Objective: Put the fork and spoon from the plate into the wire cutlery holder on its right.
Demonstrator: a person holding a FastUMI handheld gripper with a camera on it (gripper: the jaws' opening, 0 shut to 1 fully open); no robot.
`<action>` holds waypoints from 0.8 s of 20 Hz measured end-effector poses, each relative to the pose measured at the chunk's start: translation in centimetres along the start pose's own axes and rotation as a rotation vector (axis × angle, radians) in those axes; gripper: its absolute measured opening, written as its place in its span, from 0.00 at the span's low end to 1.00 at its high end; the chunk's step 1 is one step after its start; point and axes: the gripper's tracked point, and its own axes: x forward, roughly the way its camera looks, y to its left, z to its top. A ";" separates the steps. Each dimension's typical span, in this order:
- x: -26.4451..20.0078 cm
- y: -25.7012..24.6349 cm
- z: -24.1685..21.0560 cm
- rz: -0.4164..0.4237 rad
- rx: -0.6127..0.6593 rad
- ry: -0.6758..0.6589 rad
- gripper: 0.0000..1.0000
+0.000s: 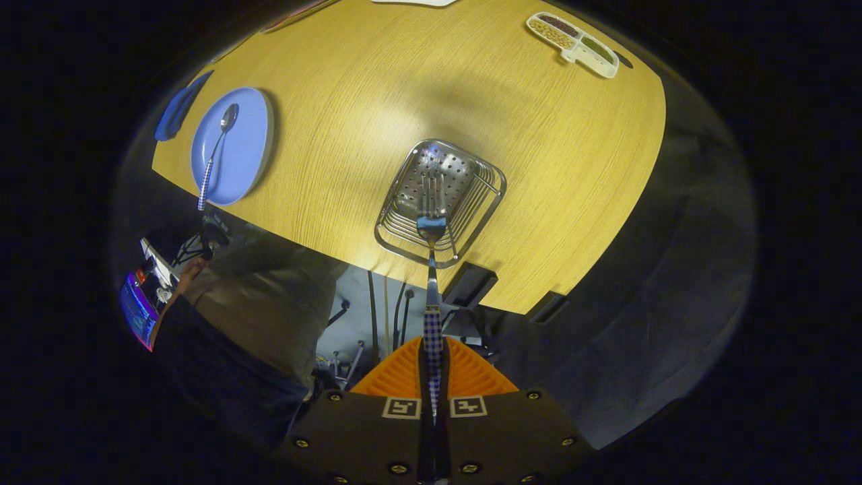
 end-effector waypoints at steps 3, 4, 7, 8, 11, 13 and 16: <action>0.6 -0.6 0.8 -0.015 -0.005 0.068 0.02; 0.8 -0.9 1.4 -0.020 -0.006 0.084 0.01; 1.6 -1.4 2.7 -0.021 -0.011 0.116 0.01; 2.1 -1.5 3.1 -0.022 -0.012 0.123 0.01; 2.6 -1.6 4.3 -0.041 -0.016 0.134 0.01; 2.8 -1.8 4.4 -0.047 -0.009 0.139 0.01; 2.8 -1.3 4.5 -0.016 0.012 0.142 0.03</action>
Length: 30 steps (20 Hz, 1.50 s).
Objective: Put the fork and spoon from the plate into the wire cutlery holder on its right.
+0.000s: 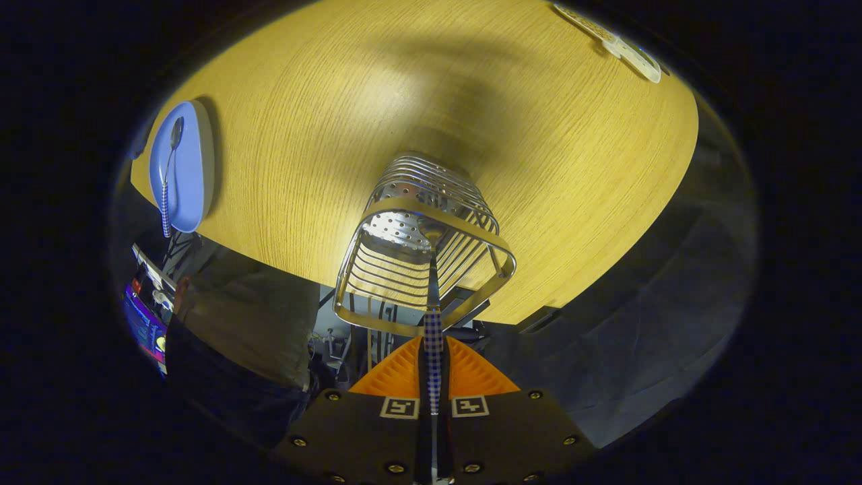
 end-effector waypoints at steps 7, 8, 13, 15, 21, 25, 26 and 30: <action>-1.0 -0.5 0.0 0.004 0.033 -0.068 0.12; -1.2 -0.7 -0.2 0.000 0.038 -0.083 0.11; -1.7 0.6 -1.1 0.070 0.078 -0.121 0.25; -2.1 0.5 -1.4 0.073 0.091 -0.146 0.26; -3.7 1.5 -3.9 0.054 0.137 -0.224 0.26; -5.2 3.9 -5.5 0.050 0.165 -0.294 0.26; -5.5 4.6 -5.7 0.053 0.169 -0.317 0.26; -6.4 7.8 -6.1 0.075 0.174 -0.389 0.26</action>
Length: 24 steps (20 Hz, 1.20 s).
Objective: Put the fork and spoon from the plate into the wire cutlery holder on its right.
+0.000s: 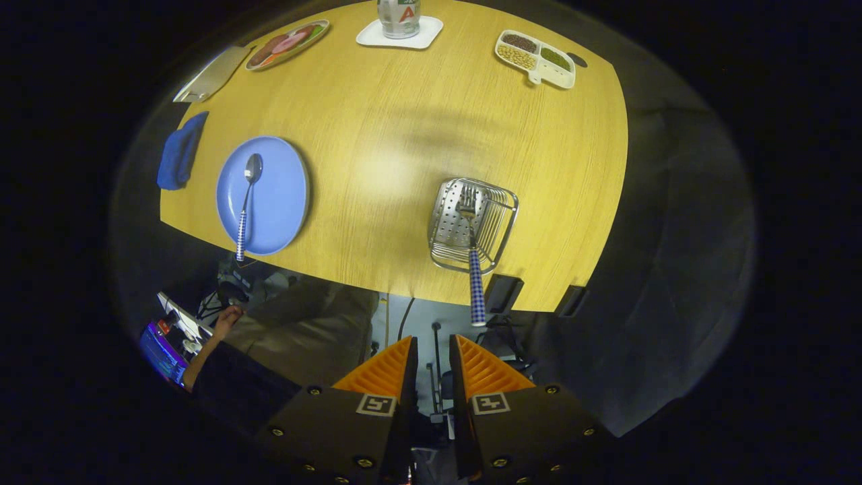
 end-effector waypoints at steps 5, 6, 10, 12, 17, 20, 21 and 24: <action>0.8 5.0 -1.2 0.033 -0.026 -0.017 0.26; 1.0 5.9 -1.4 0.035 -0.037 -0.015 0.26; 1.7 10.5 -0.6 0.054 -0.065 -0.035 0.26; 2.0 13.2 -0.1 0.072 -0.082 -0.050 0.26; 3.6 19.3 1.2 0.130 -0.107 -0.050 0.26; 4.2 22.2 2.2 0.151 -0.106 -0.054 0.26; 4.5 22.9 2.5 0.154 -0.105 -0.056 0.26; 5.1 24.7 3.6 0.166 -0.091 -0.067 0.26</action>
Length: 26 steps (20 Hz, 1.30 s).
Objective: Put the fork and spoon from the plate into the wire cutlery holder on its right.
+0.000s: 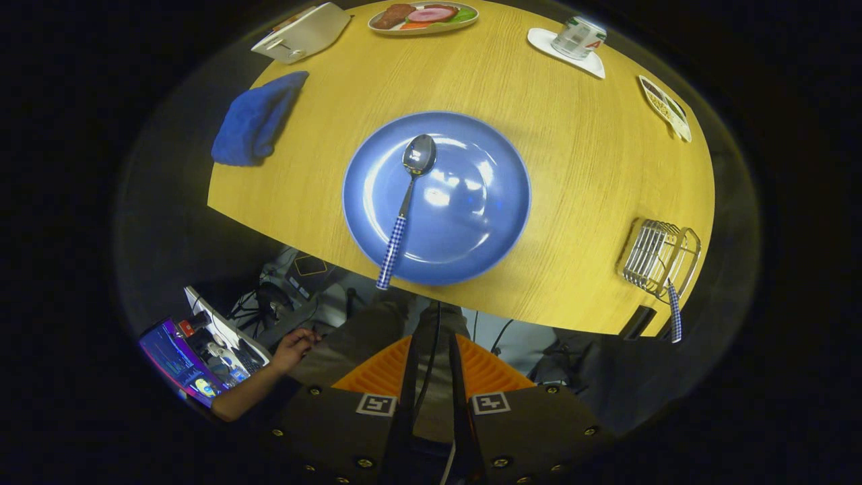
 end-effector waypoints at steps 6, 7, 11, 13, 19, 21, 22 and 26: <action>3.1 2.7 2.8 0.031 0.066 -0.013 0.26; 3.7 2.9 3.1 0.035 0.081 -0.009 0.26; 5.2 3.7 4.2 0.039 0.113 -0.004 0.26; 5.9 3.8 4.9 0.035 0.133 -0.009 0.26; 8.7 3.7 6.1 0.010 0.174 -0.010 0.26; 9.5 3.6 6.3 0.006 0.182 -0.004 0.26; 9.8 3.5 6.4 0.003 0.186 -0.001 0.26; 9.9 2.6 6.3 -0.030 0.162 0.013 0.27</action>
